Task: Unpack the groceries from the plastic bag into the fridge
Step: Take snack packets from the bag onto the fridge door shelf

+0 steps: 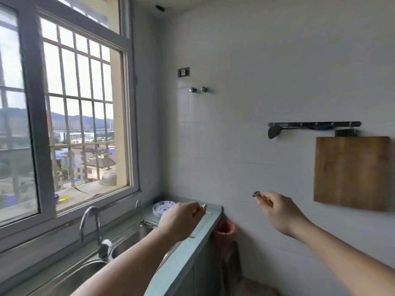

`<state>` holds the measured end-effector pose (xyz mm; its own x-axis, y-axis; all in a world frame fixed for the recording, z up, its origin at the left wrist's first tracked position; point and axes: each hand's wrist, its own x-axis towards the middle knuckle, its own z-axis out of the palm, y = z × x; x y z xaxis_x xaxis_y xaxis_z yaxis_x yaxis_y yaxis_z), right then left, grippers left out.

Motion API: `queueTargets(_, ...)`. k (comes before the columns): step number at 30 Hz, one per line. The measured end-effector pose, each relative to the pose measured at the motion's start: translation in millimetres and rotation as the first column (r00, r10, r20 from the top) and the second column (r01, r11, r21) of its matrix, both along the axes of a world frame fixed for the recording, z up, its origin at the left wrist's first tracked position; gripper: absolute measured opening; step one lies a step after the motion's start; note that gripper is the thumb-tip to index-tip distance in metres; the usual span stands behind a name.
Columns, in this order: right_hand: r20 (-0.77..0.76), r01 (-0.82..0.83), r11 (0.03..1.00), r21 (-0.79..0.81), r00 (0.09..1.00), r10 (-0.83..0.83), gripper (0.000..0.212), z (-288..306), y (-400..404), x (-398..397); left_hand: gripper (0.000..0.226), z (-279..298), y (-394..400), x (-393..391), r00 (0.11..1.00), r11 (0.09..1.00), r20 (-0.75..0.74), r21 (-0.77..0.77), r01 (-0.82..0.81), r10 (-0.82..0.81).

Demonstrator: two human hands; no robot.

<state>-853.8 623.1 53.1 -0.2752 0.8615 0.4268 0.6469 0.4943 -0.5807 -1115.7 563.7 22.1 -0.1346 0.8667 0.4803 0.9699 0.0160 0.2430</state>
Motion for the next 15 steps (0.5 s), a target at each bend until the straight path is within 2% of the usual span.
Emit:
queueTargets(9, -0.010, 0.238, 0.971, -0.001, 0.971, -0.238, 0.031, -7, -10, 186, 0.043, 13, 61, 206, 0.936, 0.936, 0.049, -0.036, 0.349, -0.347)
queueTargets(15, -0.009, 0.500, 0.866, 0.026, 0.866, -0.500, 0.033, -10, -26, 303, 0.043, 18, 108, 320, 0.815, 0.813, 0.049, -0.051, 0.579, -0.577)
